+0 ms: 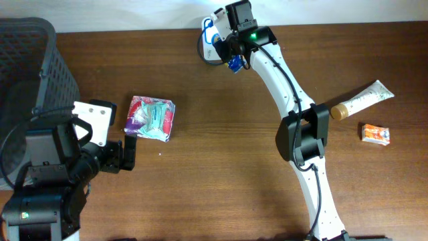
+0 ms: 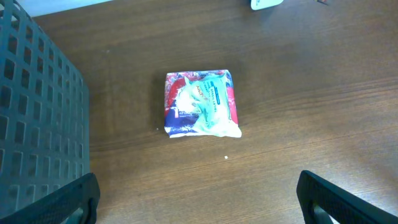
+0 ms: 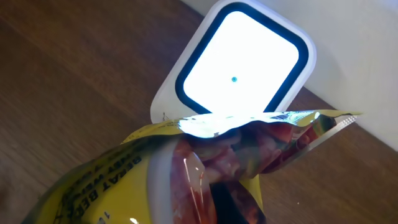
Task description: Scan the item barcode
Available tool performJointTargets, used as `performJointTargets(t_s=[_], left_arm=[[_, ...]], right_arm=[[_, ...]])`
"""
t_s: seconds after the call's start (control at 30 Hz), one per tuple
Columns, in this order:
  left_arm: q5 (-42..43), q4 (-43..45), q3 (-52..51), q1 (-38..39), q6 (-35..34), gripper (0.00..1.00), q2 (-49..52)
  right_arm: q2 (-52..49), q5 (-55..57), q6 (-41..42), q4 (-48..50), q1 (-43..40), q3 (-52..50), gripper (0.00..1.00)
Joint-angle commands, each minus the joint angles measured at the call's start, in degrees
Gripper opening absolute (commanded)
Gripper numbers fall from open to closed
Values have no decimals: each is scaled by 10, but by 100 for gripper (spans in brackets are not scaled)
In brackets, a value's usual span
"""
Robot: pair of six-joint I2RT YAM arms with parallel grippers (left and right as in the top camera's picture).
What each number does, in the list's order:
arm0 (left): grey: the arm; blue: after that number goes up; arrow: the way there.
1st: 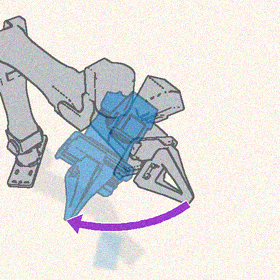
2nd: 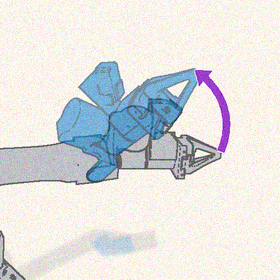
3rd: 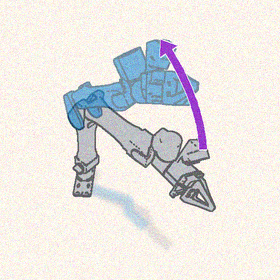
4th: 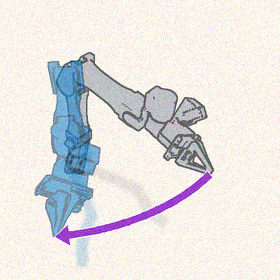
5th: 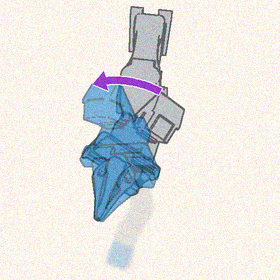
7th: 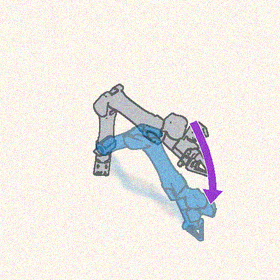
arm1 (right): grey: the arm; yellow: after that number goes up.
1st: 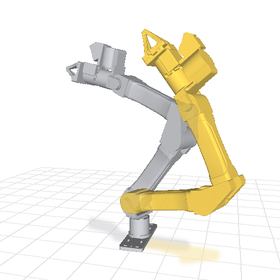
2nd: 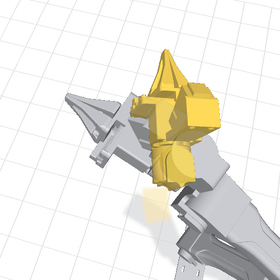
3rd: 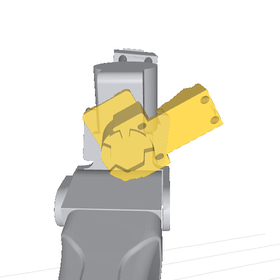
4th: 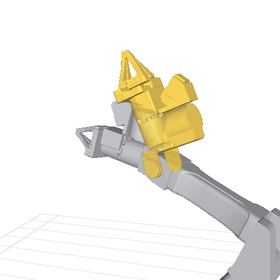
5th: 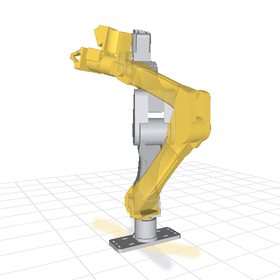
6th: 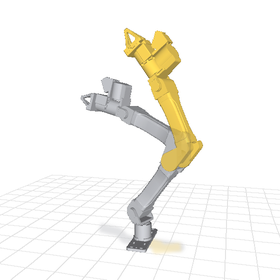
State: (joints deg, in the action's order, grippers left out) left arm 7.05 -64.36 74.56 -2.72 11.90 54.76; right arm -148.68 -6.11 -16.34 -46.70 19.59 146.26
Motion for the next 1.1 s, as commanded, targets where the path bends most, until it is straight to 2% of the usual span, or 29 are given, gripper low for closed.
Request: performJointTargets(t_s=[0.0,0.13,0.53,0.83,0.9,0.97,1.07], left_arm=[[4,-2,2,-2,-7,99,-1],[4,-2,2,-2,-7,99,-1],[4,-4,2,-2,-7,99,-1],[4,-4,2,-2,-7,99,-1],[4,-5,2,-2,-7,99,-1],[4,-5,2,-2,-7,99,-1],[4,-5,2,-2,-7,99,-1]], right_arm=[[0,5,-15,10,3,18,4],[-22,5,-44,41,12,18,4],[-45,34,-31,75,18,18,4],[-45,34,-26,136,18,18,4],[-45,34,-26,136,18,18,4],[-38,64,15,123,18,21,4],[12,68,33,29,17,52,4]])
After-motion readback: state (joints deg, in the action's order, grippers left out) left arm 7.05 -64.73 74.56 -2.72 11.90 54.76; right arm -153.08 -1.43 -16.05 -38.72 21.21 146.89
